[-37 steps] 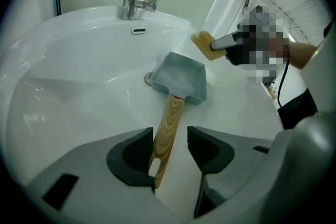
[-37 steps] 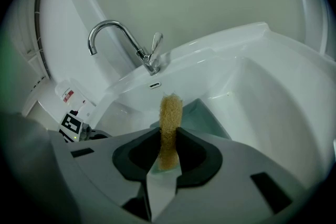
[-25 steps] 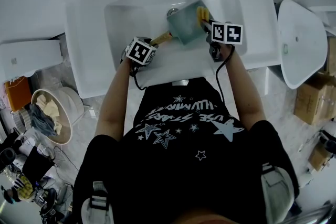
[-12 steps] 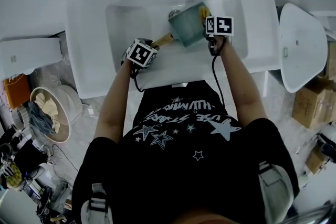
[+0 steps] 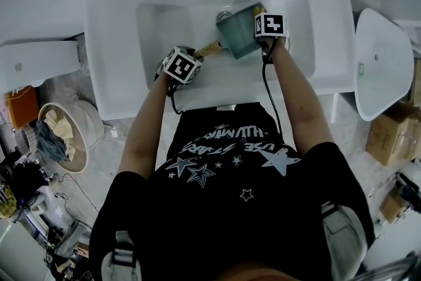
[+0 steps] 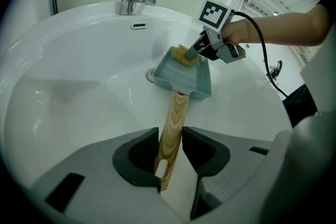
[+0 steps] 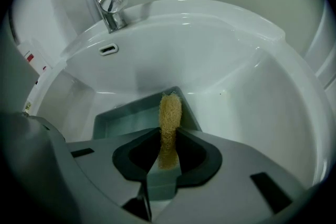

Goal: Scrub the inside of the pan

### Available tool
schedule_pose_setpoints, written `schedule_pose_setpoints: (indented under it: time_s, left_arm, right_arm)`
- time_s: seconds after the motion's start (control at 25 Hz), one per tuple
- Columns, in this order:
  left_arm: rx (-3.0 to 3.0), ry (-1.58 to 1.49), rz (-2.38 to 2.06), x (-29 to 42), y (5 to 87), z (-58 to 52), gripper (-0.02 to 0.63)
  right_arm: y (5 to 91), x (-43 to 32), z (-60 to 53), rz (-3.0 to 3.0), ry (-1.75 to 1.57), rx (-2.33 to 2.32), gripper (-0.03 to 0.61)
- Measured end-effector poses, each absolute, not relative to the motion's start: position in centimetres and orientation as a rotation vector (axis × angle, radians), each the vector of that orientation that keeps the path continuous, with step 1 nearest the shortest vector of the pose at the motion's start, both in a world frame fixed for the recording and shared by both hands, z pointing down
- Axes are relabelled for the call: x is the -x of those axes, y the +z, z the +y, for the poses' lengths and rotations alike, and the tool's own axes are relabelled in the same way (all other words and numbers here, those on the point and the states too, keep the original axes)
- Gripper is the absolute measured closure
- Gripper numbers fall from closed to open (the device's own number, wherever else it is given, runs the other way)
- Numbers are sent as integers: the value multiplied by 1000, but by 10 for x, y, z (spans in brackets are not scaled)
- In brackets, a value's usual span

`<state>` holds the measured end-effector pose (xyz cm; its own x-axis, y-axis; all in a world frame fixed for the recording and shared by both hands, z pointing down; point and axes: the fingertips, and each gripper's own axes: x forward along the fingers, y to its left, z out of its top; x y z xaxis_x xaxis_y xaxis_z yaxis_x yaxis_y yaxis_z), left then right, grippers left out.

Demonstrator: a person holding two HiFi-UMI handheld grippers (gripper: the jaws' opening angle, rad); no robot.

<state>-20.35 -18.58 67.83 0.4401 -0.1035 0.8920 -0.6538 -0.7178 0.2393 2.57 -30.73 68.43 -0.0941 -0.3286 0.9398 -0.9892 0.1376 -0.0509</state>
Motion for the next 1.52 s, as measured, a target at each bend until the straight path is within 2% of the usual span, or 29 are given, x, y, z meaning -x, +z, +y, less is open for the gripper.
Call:
schedule_pose_setpoints:
  time_s: [0.56, 1.52]
  left_arm:
    - [-2122, 1265, -614, 203, 675, -187, 468]
    - [-2127, 1271, -635, 202, 674, -187, 472]
  right_arm:
    - [700, -5, -307, -1579, 1038, -1229, 491]
    - [707, 97, -254, -1762, 1037, -742, 491]
